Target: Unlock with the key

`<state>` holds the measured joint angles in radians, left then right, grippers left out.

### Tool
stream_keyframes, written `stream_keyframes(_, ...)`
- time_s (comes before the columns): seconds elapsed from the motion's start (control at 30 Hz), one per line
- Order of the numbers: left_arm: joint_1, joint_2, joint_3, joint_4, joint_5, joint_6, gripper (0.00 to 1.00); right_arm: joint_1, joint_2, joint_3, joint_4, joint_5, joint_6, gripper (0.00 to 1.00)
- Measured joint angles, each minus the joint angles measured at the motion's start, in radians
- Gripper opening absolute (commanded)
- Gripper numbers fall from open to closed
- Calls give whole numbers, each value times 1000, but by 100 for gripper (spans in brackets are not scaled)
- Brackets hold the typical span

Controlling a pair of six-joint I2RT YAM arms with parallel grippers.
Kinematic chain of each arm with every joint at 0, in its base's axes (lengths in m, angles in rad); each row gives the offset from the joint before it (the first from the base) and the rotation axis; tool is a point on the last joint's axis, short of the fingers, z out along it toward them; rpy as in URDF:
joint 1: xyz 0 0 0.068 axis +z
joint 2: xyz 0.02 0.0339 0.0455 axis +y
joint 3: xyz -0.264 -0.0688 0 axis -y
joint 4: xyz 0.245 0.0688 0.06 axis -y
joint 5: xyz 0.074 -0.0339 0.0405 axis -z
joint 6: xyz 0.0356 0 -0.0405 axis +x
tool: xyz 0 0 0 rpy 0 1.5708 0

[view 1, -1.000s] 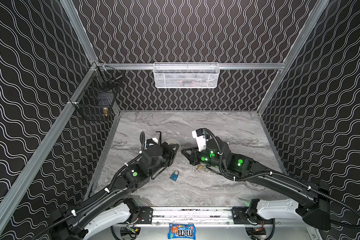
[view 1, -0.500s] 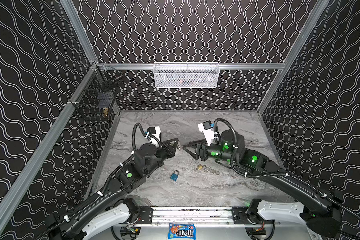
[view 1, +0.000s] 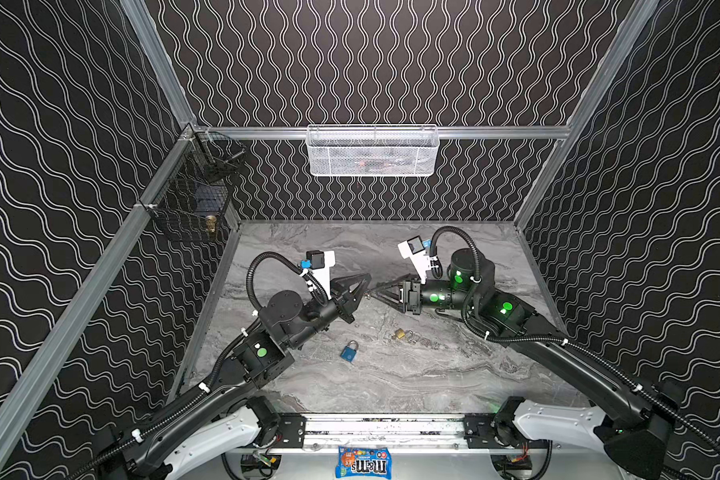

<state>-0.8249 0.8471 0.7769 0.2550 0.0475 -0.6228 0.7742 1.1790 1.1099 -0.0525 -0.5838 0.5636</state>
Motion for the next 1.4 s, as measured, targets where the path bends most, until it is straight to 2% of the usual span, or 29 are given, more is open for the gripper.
stream_keyframes(0.23,0,11,-12,72,38,0,0,-8,24,-20,65,-77,24,42)
stream_keyframes(0.33,0,18,-11,81,45,0,0,-9,29,-26,106,-101,30,35)
stream_keyframes(0.57,0,19,-14,117,45,-1,0,-10,43,-35,165,-140,50,27)
stream_keyframes(0.9,0,35,-14,145,61,-5,0,-17,42,-61,214,-159,57,17)
stream_keyframes(1.27,0,35,-14,169,84,-19,0,-20,23,-68,229,-164,57,0)
stream_keyframes(1.3,0,35,-13,170,86,-19,1,-20,20,-69,229,-162,56,0)
stream_keyframes(1.37,0,35,-8,169,86,-19,22,-20,14,-69,227,-159,49,0)
stream_keyframes(1.4,0,37,-3,167,85,-19,27,-20,11,-69,225,-156,46,0)
